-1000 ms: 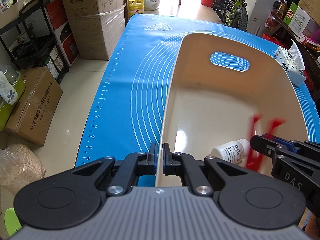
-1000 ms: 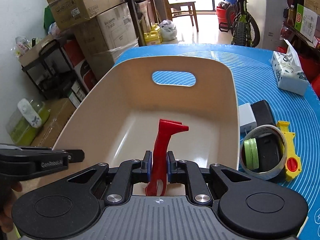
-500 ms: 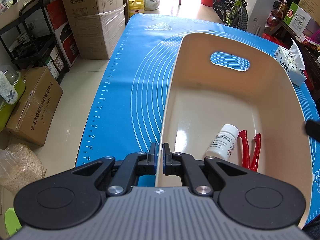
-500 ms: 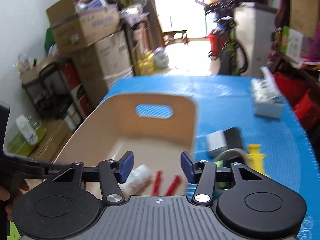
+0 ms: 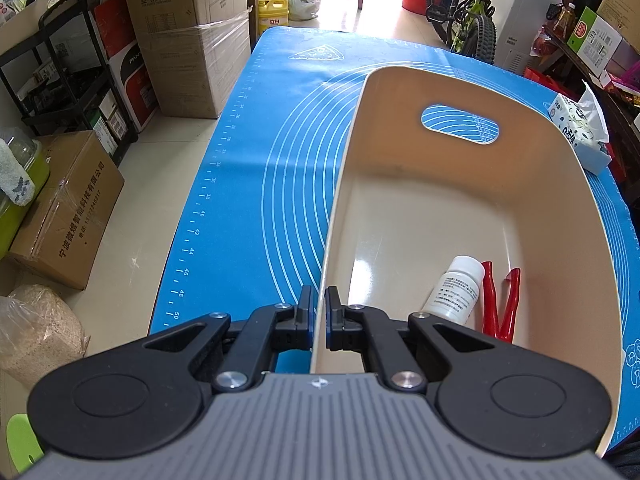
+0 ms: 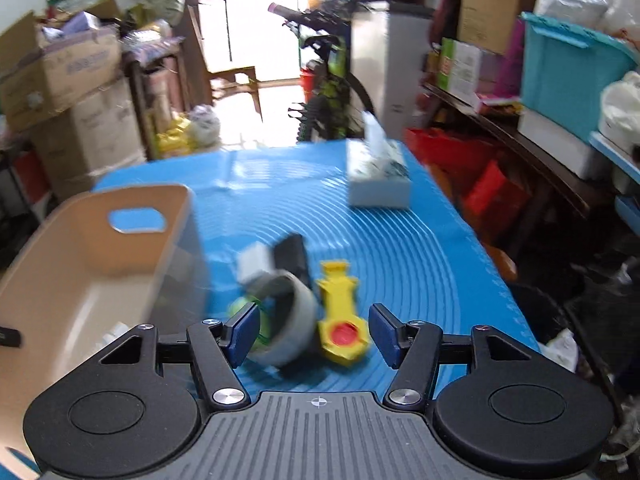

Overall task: Organize rigid objects
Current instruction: 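Grasp the white block with the right tool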

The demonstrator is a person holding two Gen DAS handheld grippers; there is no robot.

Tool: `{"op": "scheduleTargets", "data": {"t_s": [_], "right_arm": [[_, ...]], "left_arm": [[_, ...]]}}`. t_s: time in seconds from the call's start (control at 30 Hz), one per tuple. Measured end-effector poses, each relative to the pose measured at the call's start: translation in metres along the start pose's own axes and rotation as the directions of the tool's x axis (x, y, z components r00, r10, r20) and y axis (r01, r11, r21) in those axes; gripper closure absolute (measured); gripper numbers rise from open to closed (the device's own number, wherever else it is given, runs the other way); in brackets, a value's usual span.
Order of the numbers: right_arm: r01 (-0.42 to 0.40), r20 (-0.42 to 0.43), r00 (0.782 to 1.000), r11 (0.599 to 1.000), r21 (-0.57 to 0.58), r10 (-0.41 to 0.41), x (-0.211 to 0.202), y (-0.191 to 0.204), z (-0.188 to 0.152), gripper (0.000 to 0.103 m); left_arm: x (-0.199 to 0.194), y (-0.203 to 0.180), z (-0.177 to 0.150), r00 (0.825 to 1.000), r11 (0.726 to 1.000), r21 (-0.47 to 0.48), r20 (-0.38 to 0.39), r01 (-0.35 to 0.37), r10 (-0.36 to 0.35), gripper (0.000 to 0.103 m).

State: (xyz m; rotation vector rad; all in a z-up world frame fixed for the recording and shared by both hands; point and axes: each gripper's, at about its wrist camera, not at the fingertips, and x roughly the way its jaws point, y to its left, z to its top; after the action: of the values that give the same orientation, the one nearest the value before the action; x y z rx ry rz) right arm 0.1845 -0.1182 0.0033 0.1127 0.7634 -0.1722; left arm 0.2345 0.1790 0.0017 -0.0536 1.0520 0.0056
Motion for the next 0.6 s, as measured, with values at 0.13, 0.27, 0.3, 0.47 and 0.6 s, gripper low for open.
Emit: {"op": "scheduleTargets", "data": {"t_s": [0.13,0.27,0.3,0.47,0.6], "right_arm": [[0.044,-0.041,0.998,0.999,0.012,-0.043,0.015,-0.007,-0.017,0.033],[0.073,-0.092,0.993,0.997,0.019,-0.071,0.030,-0.012,-0.031,0.030],[0.084,-0.101,0.991,0.996,0.019,-0.082,0.033,-0.013,-0.034,0.029],[0.107,-0.161,0.982,0.992,0.062,-0.096,0.048,-0.024,-0.046,0.029],[0.118,-0.196,0.976,0.988,0.102,-0.097,0.058,-0.035,-0.052,0.029]], "left_arm": [[0.000,-0.001,0.000,1.000,1.000,0.002,0.000,-0.001,0.001,0.096],[0.000,-0.001,0.000,1.000,1.000,0.003,0.000,-0.002,0.002,0.096],[0.000,-0.001,0.000,1.000,1.000,0.003,0.000,-0.002,0.002,0.096],[0.000,-0.001,0.000,1.000,1.000,0.003,-0.001,-0.003,0.003,0.096],[-0.001,0.001,-0.001,1.000,1.000,0.003,0.000,-0.004,0.004,0.096]]}}
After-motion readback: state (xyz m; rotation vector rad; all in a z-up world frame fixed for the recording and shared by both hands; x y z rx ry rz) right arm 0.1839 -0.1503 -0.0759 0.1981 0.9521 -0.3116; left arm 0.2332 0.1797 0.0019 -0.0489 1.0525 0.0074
